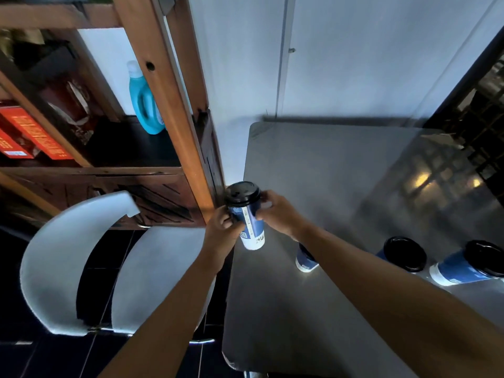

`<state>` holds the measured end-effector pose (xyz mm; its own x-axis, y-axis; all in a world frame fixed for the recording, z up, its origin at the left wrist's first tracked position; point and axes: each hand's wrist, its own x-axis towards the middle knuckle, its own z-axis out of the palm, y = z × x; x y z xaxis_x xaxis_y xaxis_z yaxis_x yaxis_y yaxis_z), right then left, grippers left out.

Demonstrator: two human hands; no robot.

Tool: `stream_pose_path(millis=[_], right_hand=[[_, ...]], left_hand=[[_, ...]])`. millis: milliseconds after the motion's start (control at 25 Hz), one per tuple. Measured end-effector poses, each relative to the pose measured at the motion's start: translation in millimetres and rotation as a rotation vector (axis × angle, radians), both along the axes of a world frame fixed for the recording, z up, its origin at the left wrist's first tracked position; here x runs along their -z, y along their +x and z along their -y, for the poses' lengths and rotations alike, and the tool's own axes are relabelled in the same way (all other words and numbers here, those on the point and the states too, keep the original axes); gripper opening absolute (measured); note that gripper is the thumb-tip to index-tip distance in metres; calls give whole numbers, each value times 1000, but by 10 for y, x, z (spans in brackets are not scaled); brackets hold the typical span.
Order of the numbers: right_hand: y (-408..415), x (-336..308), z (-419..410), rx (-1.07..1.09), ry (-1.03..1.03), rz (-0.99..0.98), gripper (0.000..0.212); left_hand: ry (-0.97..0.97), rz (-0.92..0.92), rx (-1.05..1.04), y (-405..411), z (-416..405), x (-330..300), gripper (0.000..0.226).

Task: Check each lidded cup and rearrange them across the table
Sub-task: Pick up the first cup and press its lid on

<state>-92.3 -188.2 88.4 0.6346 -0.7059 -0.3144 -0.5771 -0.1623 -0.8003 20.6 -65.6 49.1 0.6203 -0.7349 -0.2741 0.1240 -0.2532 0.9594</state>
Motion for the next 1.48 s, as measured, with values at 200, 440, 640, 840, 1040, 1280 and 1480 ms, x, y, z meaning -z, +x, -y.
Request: stream_pose_path(millis=[200,440,640,840,1040,1280,1480], right_hand=[[220,59,664,-26,-51,-3,60],[395,262,1427,-49,-81,-33,68],[556,638,1787,-84,-55,-39,64],[723,793,1848,-89,16,21,58],[755,845,1794,-90,35,30,55],[783,1099,1806,-91,49,23,75],[657,1087,1774,12,160,-11,93]], left_hand=[[2,98,66,250,647,40,53],[88,188,132,539,1443,377,68],[124,238,164,721,1788,779,67],[158,242,148,908,1822,984,70],[189,235,130,910,1712,1114,74],[249,215,103,794,1717,1068,89],[397,222,119,817,1654,1011,90]])
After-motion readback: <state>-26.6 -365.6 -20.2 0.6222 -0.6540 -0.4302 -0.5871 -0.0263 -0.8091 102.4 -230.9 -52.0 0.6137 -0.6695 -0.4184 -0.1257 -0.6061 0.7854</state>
